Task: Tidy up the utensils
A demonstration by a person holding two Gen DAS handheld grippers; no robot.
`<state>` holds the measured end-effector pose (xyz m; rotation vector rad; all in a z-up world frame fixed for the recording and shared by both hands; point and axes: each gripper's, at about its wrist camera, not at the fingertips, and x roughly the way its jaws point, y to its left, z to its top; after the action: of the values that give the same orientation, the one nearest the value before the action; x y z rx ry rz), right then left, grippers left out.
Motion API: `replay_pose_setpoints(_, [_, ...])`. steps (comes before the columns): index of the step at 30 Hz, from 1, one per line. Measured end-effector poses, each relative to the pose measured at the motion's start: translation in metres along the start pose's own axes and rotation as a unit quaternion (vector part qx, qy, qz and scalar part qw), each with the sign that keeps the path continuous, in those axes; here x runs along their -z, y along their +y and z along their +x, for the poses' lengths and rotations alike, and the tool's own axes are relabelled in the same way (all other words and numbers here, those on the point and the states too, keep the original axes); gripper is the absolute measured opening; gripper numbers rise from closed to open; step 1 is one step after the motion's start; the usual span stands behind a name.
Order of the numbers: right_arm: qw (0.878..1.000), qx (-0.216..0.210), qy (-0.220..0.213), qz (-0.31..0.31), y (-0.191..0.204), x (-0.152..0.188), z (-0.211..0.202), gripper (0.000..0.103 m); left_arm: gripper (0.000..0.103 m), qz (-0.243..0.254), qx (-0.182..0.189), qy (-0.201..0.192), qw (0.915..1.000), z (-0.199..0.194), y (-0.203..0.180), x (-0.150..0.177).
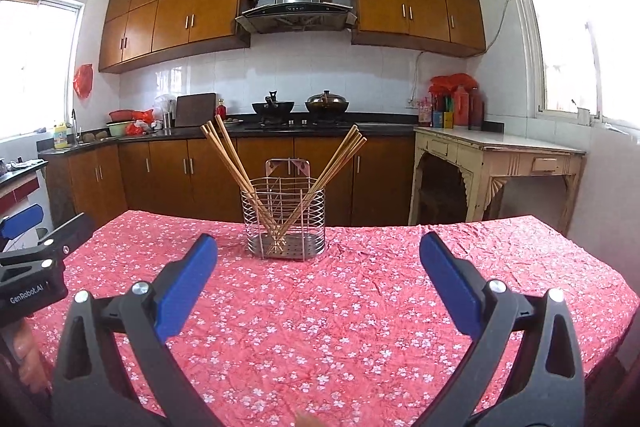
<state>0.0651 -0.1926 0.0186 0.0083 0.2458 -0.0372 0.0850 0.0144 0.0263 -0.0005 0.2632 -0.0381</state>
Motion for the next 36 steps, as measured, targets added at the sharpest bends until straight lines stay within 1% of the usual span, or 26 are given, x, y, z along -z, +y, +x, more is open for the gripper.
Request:
replay_pose_setpoints(13, [1.000,-0.003,0.000,-0.005,0.0035,0.0006,-0.0009,0.099,0.101,0.003,0.006,-0.001,1.0000,-0.0032,-0.0025,0.0031])
replay_pose_setpoints(23, [1.000,-0.006,0.003,-0.005,0.0031,0.0000,-0.0010,0.099,0.101,-0.003,0.003,-0.003,1.0000,-0.0048,-0.0008,0.0035])
replay_pose_setpoints(36, [1.000,-0.007,0.004,-0.004,0.0033,0.0008,-0.0011,0.099,0.101,0.000,0.003,-0.003,1.0000,-0.0045,-0.0019,0.0034])
